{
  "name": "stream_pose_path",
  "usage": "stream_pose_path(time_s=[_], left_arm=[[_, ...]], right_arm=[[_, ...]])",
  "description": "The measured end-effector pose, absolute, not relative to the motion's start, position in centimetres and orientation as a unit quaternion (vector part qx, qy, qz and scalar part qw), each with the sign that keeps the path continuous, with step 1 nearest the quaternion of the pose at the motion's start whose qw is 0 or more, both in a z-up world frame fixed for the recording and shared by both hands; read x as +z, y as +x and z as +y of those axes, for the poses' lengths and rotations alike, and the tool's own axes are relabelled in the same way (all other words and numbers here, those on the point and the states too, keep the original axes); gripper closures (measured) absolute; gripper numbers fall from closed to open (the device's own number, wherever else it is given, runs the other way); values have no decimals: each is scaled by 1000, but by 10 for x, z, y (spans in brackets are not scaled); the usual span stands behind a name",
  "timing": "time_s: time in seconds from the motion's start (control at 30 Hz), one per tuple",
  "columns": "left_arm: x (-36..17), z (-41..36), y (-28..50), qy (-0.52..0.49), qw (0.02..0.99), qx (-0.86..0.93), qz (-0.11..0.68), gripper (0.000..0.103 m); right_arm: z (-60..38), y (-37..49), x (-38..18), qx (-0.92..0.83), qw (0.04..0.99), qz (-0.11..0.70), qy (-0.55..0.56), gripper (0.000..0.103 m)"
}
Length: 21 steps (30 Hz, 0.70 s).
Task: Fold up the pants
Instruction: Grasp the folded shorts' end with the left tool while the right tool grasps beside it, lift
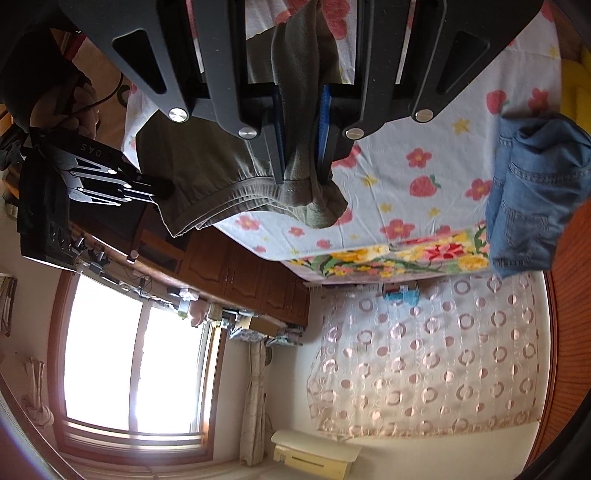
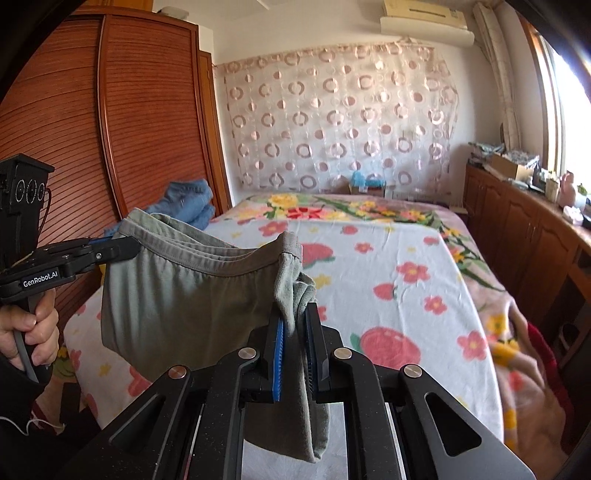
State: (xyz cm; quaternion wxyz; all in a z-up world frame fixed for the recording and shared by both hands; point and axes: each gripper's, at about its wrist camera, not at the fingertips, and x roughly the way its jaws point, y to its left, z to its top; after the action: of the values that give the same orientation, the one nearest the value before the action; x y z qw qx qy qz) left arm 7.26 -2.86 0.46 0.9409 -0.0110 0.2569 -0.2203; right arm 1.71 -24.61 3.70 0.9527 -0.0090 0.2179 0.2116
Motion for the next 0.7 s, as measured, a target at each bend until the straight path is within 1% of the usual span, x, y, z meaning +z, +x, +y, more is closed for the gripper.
stream_pose_path(time_s=[0.23, 0.7], left_arm=[[22, -26, 64, -7, 948, -218, 232, 87], [39, -12, 56, -3, 957, -205, 205, 87]], right_arm=[[-248, 15, 42, 217, 956, 197, -17, 93], [-240, 26, 49, 233, 957, 167, -44, 93]])
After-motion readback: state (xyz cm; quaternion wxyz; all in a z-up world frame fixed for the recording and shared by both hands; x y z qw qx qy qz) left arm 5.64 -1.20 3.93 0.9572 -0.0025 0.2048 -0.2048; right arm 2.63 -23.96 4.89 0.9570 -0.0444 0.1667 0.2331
